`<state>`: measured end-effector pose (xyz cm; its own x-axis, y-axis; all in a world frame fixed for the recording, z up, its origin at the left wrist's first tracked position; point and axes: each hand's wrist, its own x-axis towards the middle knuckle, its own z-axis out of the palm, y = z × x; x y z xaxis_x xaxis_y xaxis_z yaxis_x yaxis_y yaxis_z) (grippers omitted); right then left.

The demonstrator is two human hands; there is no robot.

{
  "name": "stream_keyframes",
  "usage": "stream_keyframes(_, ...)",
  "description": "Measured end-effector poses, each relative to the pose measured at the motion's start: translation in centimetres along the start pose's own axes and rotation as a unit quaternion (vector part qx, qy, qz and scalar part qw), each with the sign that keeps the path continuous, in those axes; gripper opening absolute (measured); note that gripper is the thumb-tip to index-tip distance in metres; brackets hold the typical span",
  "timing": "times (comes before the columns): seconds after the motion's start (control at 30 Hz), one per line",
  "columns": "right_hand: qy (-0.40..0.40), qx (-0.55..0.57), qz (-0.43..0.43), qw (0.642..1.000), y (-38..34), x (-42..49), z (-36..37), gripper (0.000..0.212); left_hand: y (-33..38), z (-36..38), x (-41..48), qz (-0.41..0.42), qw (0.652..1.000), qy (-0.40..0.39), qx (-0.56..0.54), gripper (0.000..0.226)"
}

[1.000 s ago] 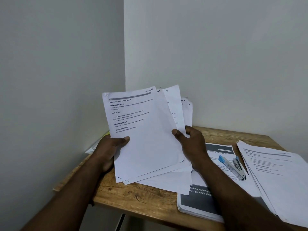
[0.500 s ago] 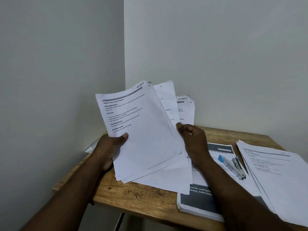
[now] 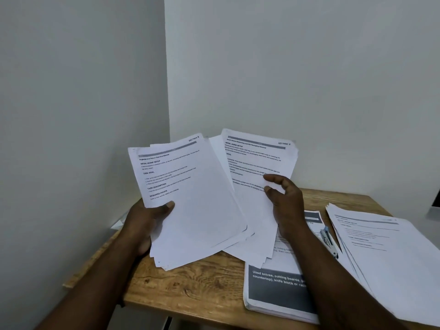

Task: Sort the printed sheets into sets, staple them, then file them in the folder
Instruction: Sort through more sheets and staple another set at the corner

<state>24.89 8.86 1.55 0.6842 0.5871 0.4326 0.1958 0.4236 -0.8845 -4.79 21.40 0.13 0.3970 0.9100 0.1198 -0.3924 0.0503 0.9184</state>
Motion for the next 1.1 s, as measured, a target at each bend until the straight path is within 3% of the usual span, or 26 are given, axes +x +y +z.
stream_keyframes(0.37,-0.017,0.036,0.015,0.999,-0.9,-0.1,-1.1,0.045,0.7,0.7,-1.0,-0.04,0.997,-0.05,0.033,0.045)
stream_keyframes(0.67,-0.065,0.042,0.005,0.997,-1.1,0.0,-1.3,0.047,0.4,0.4,-0.7,-0.053,0.998,-0.032,0.033,0.035)
stream_keyframes(0.83,-0.088,0.027,0.006,0.996,-0.9,0.1,-1.4,0.05,0.6,0.2,0.4,-0.079,0.993,-0.068,0.056,0.045)
stream_keyframes(1.0,-0.115,0.013,-0.003,0.993,-0.5,0.2,-0.7,0.061,1.1,1.5,1.6,-0.105,0.985,-0.108,0.082,0.045)
stream_keyframes(1.1,-0.108,0.016,-0.004,0.994,-0.1,0.4,-0.5,0.075,-0.1,2.8,1.6,-0.085,0.991,-0.088,0.056,0.037)
